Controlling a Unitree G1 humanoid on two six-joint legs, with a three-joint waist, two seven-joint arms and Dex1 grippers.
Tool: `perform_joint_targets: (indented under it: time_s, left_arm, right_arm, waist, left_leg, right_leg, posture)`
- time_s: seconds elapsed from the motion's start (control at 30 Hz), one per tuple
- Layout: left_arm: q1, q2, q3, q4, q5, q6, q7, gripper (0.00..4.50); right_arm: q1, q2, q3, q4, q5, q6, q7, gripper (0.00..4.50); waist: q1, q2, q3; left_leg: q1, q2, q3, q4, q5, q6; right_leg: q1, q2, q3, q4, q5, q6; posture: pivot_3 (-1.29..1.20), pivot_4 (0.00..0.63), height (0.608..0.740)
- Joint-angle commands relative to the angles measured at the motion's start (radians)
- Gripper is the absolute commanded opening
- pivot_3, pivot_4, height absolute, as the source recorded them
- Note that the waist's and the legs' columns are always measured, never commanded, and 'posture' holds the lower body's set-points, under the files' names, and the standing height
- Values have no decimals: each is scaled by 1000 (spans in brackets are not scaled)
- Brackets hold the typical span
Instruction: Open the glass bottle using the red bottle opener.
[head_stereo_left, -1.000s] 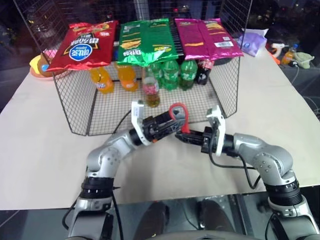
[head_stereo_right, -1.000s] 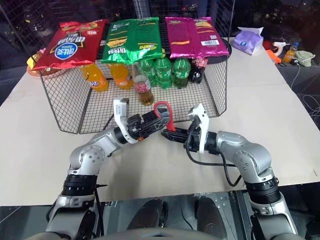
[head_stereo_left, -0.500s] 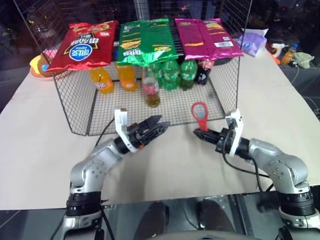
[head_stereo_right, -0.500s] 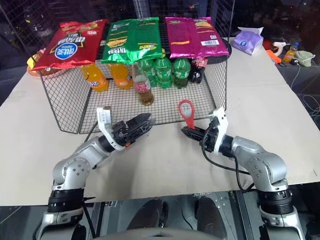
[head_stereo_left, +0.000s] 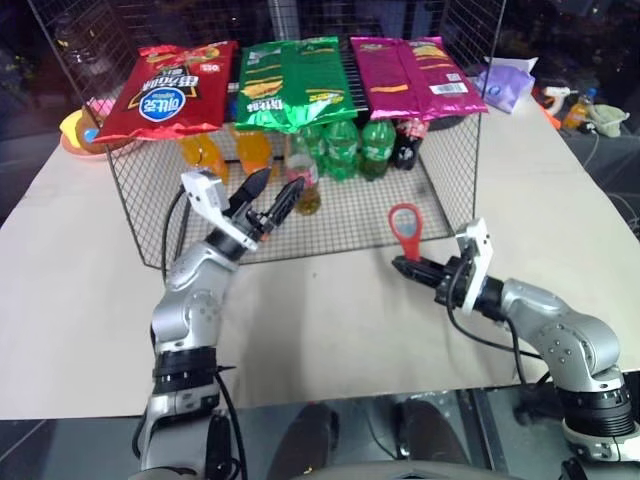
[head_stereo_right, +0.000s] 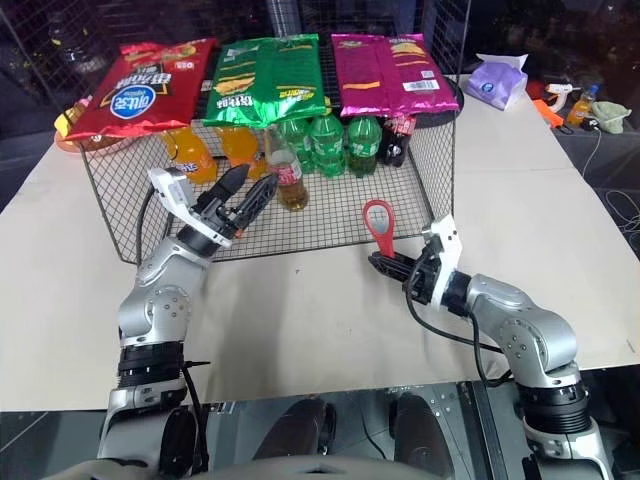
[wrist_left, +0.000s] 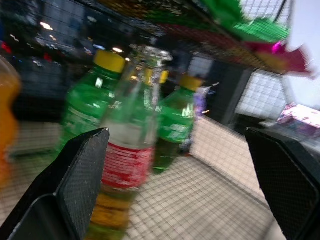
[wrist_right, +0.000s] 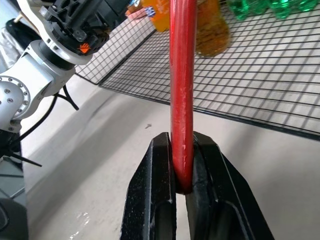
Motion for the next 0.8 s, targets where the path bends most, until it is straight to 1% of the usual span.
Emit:
perform_joint_targets:
  time_s: [0.03, 0.23, 0.43, 0.57, 0.67, 0.8]
  left_arm:
    - [-55, -16, -32, 78, 94, -142, 22, 4465]
    - [-171, -32, -49, 314, 213, -320, 90, 4465]
    - [-291, -47, -70, 537, 271, -414, 108, 4465]
    - [-366, -69, -76, 688, 283, -434, 109, 4465]
    - [-404, -70, -73, 763, 297, -461, 126, 4465]
    - [-430, -69, -68, 811, 306, -487, 131, 4465]
  right_arm:
    - [8, 0, -16, -39, 10, -23, -3, 0]
    - [15, -2, -9, -44, 5, -30, -7, 0]
    - [18, -4, -1, -47, -5, -37, -9, 0]
    - [23, -11, 22, -49, -31, -50, 0, 0]
    - [26, -14, 24, -56, -34, -54, -2, 0]
    - [39, -20, 22, -61, -43, -62, -2, 0]
  waist:
    - [0, 0, 0]
    - [0, 0, 0]
    - [-1, 0, 0]
    - [-2, 0, 0]
    - [-3, 0, 0]
    - [-4, 0, 0]
  left_leg:
    - [0, 0, 0, 0, 0, 0]
    - [0, -1, 0, 0, 0, 0]
    - [-1, -1, 0, 0, 0, 0]
    - [-1, -2, -1, 1, 0, 0]
    - [-1, -4, -1, 1, 0, 0]
    - [-1, -4, -1, 1, 0, 0]
  right_leg:
    - [0, 0, 0, 0, 0, 0]
    - [0, 0, 0, 0, 0, 0]
    - [0, 0, -1, 0, 0, 0]
    - [0, 0, -1, 0, 0, 0]
    - [0, 0, -1, 0, 0, 0]
    - [0, 0, -1, 1, 0, 0]
  posture:
    - [0, 150, 740]
    - [0, 150, 740]
    - [0, 150, 740]
    - [0, 150, 740]
    - [0, 150, 740]
    - [0, 150, 740]
